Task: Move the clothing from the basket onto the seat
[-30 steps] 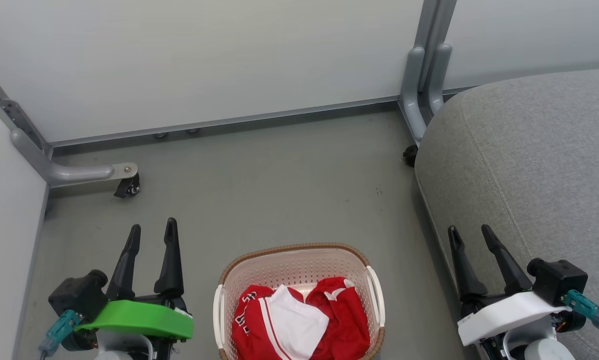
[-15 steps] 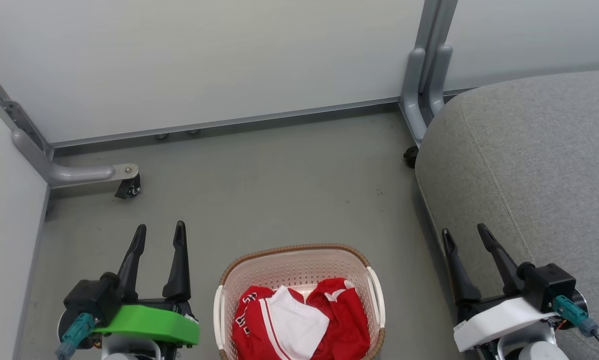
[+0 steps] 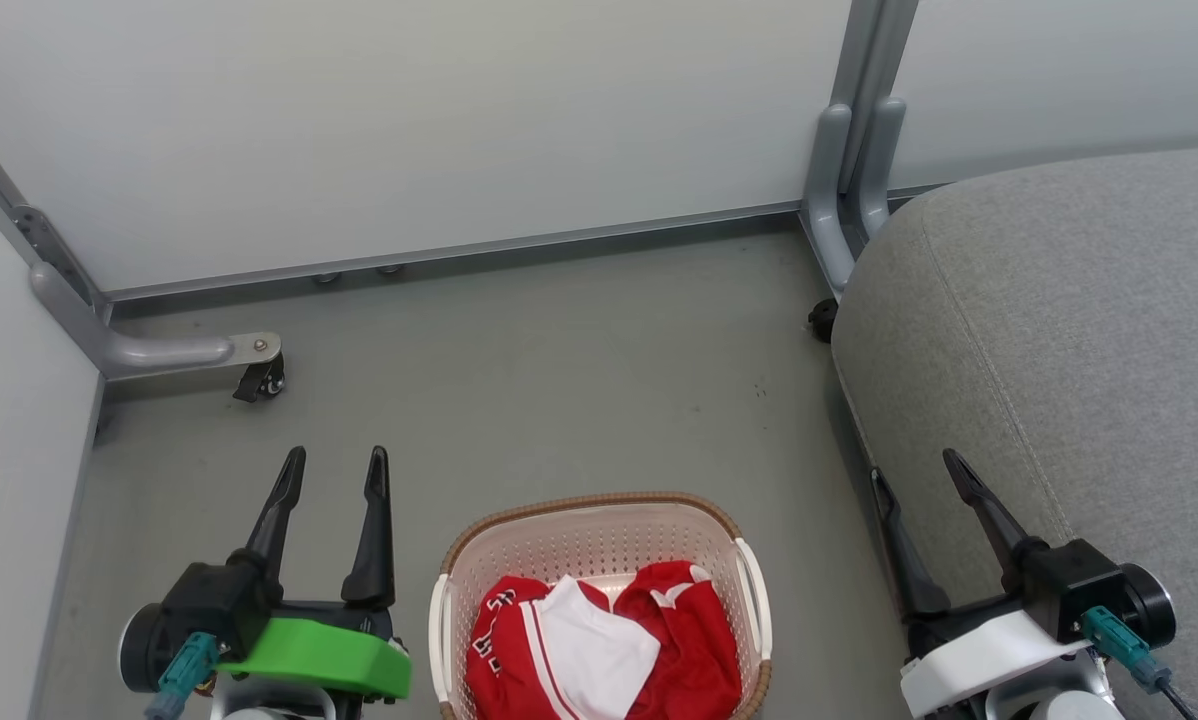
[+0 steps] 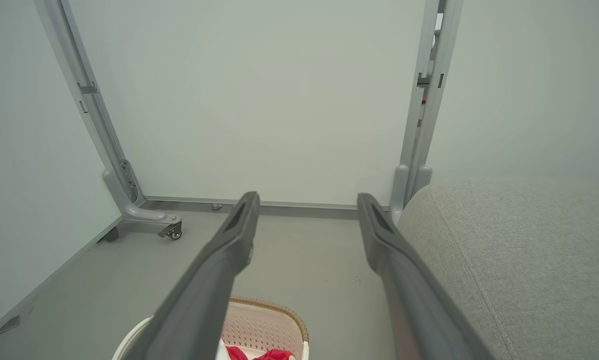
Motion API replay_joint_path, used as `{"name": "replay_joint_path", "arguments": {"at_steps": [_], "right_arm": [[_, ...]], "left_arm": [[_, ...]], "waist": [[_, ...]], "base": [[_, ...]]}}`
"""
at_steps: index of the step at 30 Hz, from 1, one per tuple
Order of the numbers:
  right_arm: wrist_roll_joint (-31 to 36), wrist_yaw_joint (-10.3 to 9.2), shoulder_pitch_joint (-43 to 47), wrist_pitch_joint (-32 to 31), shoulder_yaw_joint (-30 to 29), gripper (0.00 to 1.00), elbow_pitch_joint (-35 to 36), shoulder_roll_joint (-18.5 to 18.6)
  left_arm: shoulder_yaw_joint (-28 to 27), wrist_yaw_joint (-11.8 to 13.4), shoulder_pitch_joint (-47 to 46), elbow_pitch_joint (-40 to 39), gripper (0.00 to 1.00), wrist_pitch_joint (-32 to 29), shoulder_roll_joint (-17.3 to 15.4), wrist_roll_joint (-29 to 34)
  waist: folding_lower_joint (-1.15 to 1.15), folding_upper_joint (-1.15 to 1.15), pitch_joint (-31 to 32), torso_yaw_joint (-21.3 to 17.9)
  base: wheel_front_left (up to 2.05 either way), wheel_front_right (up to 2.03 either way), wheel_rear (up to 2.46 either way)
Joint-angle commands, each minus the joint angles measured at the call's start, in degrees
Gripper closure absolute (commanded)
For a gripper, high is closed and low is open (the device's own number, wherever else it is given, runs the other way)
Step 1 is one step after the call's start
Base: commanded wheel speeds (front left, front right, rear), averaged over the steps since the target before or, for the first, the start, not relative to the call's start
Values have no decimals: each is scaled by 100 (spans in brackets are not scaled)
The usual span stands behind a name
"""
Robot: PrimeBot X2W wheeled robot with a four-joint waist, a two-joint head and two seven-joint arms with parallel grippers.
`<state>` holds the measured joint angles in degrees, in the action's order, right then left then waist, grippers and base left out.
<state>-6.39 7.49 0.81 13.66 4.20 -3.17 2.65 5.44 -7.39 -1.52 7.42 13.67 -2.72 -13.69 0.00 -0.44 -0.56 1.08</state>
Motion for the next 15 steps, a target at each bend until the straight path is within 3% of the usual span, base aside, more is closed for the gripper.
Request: {"name": "replay_joint_path", "arguments": {"at_steps": [1,15], "right_arm": [[134,0,74,49,10,0,46,34],[507,0,111,163,56,0,120,38]], "left_arm": [[9,-16,75,-37,0,47,-43,125],[78,-18,137,-47,0,157,-49,574]], "waist": [[0,40,-1,3],[0,44,-7,-10]], "base": [[0,0,0],[0,0,0]]}}
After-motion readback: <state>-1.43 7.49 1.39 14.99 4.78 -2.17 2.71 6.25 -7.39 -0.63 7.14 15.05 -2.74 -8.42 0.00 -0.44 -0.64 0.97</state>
